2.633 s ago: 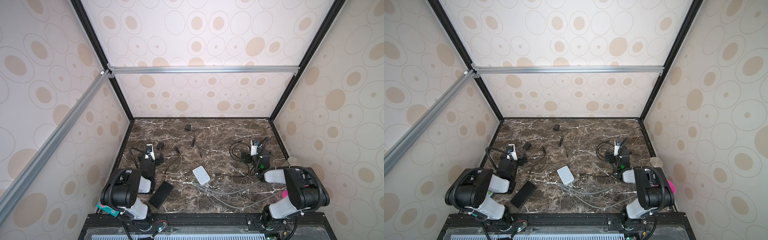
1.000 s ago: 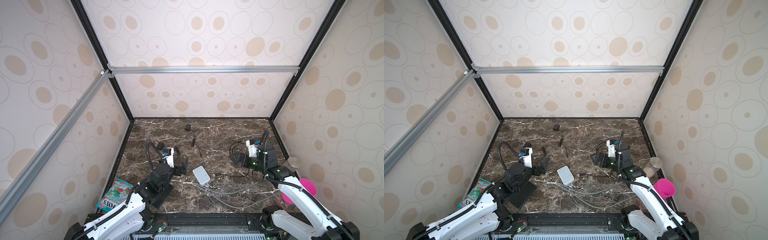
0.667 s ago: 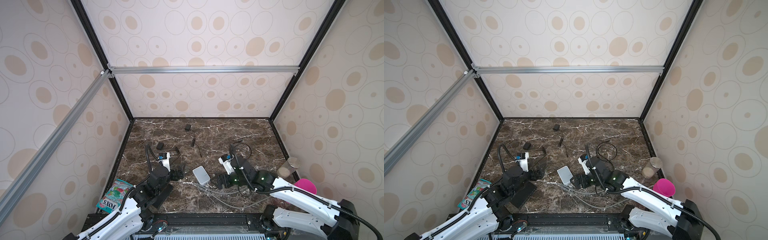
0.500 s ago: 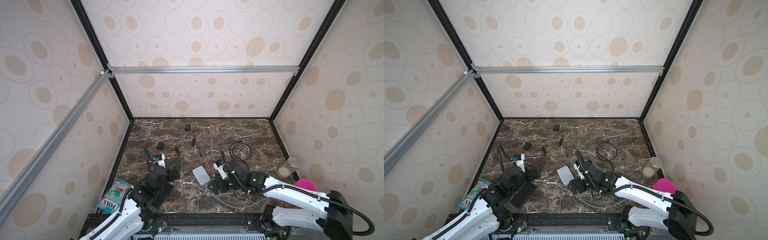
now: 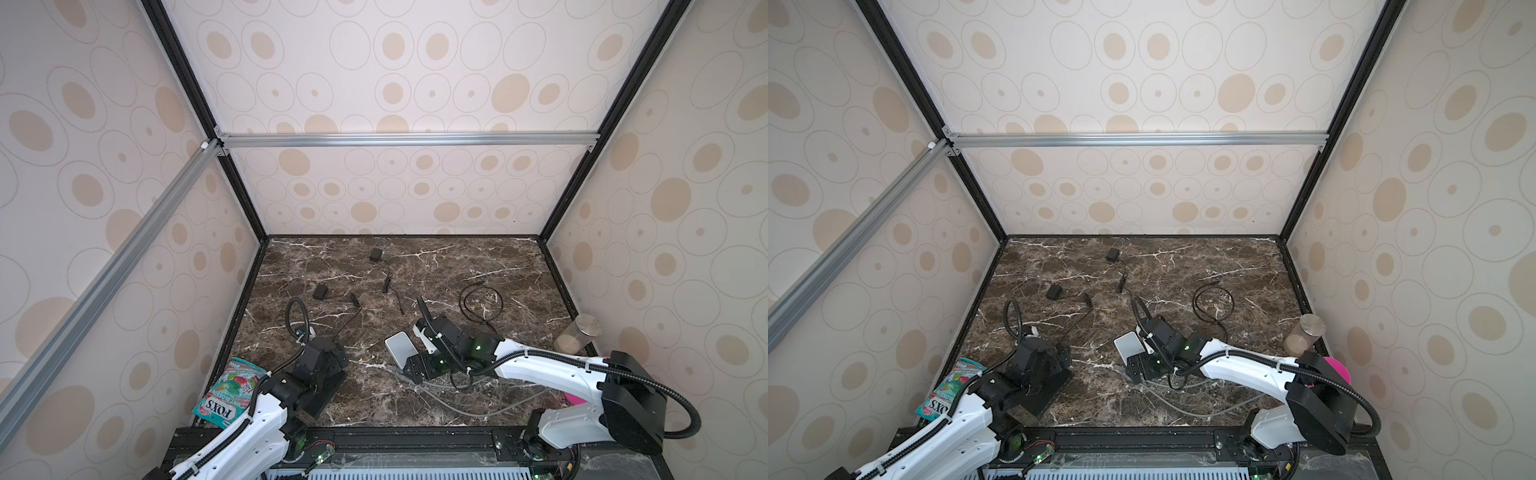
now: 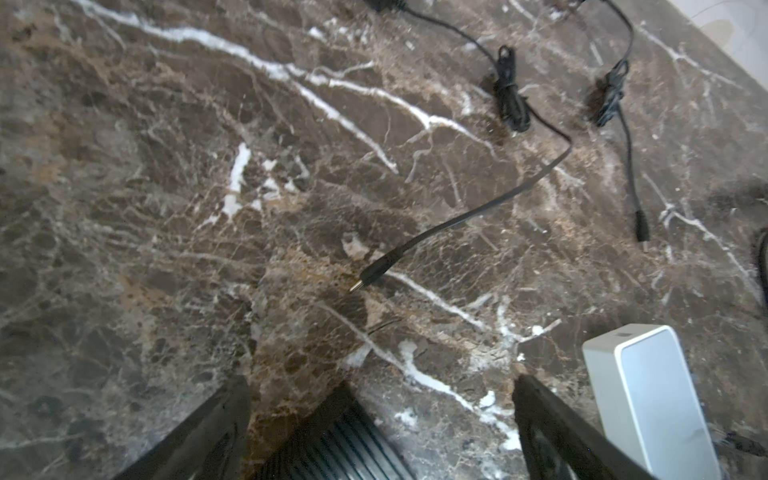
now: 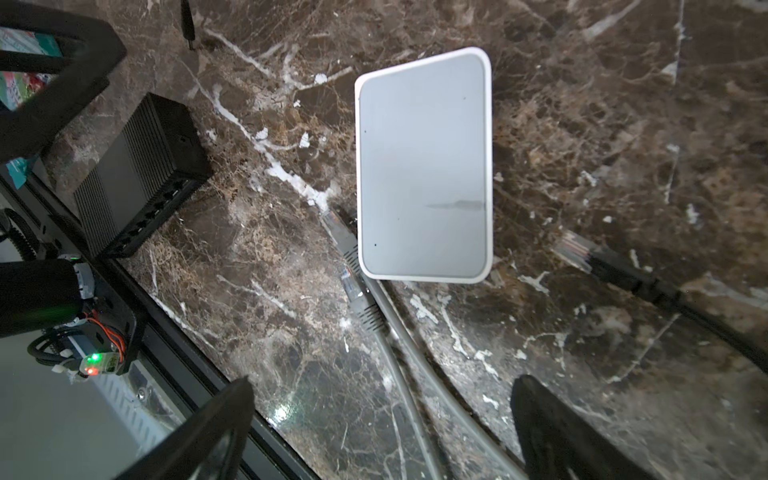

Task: Insert the plug into the switch port

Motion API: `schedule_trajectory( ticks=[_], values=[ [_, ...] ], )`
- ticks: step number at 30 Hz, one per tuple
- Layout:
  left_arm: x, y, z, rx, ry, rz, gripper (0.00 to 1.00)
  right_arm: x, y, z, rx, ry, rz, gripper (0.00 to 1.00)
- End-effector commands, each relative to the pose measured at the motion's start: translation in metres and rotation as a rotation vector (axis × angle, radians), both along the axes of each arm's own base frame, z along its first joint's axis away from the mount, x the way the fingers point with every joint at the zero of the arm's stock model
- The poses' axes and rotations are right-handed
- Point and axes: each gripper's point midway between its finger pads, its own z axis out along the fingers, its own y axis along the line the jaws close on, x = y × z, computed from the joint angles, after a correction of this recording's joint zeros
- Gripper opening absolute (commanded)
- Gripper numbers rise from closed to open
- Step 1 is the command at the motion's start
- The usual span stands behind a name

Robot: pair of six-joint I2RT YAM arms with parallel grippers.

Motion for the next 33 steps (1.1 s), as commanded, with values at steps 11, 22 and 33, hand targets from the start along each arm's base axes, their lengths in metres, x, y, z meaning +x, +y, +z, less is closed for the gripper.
schedule_trajectory(
  ticks=[11, 22, 33],
  values=[
    [-0.016, -0.053, -0.019, -0.321, 0.069, -0.050, 0.98, -0.031, 0.041, -0.011, 0.031, 0.060, 0.012, 0.98],
    [-0.005, -0.088, 0.003, -0.354, 0.052, -0.083, 0.98, -0.058, 0.082, -0.011, 0.174, 0.157, 0.000, 0.86],
    [-0.008, -0.045, 0.079, -0.222, -0.126, -0.069, 0.98, -0.077, 0.117, -0.031, 0.158, 0.194, -0.090, 0.82]
  ],
)
